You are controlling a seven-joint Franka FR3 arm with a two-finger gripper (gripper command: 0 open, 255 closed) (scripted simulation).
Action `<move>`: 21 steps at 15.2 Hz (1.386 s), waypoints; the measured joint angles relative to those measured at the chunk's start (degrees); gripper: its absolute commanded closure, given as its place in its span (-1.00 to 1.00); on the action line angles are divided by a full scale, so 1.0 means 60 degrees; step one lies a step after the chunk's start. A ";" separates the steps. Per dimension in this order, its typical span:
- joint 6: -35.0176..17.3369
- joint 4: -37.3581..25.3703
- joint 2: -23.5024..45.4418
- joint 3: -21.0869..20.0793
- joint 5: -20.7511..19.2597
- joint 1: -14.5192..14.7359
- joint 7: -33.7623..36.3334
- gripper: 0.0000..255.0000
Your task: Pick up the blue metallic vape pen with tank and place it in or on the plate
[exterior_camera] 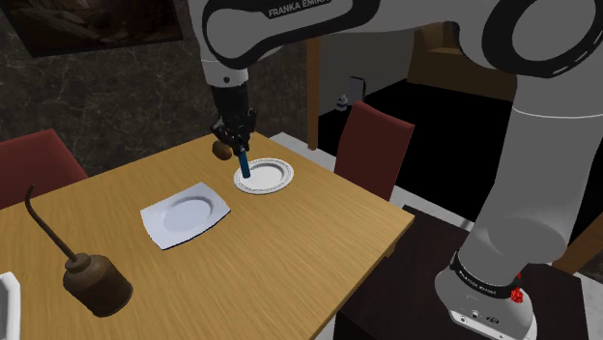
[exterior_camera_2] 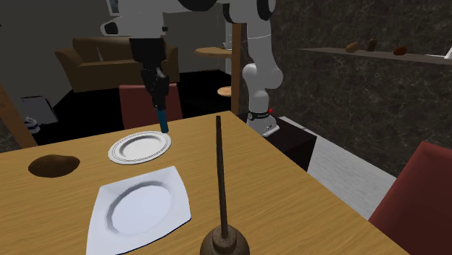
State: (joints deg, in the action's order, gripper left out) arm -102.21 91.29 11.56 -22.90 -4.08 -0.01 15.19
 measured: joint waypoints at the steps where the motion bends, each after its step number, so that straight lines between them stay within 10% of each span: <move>1: 0.0016 -0.0127 0.0112 0.0079 -0.0028 -0.0101 -0.0182 1.00; 10: 0.0629 -0.1652 0.1035 0.0691 -0.0182 -0.0960 -0.1735 1.00; 21: -0.0683 -0.0444 0.1151 0.0757 -0.0225 -0.1072 -0.1804 1.00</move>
State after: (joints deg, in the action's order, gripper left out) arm -106.31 88.63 18.47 -18.36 -5.42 -6.45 4.37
